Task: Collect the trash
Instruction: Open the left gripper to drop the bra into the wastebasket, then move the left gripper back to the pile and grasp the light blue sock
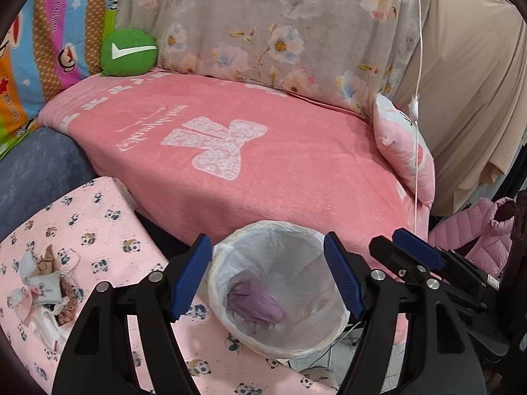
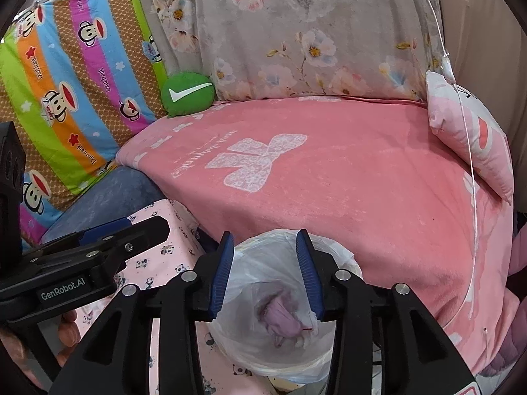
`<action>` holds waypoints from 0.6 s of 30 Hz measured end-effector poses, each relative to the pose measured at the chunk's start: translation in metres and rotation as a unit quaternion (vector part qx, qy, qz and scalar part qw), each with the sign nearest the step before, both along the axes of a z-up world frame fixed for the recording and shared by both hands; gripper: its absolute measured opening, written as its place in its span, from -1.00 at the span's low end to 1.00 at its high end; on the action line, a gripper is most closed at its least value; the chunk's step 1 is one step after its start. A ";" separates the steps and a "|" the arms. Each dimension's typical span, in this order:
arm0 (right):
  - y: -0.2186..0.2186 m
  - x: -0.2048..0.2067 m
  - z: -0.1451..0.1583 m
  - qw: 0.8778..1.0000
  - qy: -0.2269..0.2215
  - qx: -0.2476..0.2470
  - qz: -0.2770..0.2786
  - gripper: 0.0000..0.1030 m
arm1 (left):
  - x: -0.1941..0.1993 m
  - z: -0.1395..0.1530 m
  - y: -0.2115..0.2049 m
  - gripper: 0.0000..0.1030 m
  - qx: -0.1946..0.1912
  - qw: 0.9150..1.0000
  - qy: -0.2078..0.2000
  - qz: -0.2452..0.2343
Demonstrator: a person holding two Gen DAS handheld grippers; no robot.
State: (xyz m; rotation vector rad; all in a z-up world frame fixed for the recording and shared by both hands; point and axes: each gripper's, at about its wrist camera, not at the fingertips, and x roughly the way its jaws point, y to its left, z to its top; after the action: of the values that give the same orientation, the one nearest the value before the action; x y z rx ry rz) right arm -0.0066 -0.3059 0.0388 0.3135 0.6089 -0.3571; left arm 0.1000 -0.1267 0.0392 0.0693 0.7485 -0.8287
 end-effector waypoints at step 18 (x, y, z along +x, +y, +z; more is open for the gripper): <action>0.113 0.036 0.006 0.994 0.001 -0.005 0.107 -0.09 | 0.025 -0.012 0.132 0.41 0.022 0.988 -0.017 0.151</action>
State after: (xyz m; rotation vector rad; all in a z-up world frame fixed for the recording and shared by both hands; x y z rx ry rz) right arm 0.0296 -0.1928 0.0447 0.2358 0.6350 -0.1544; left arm 0.1249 0.0051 0.0274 0.0083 0.7248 -0.5202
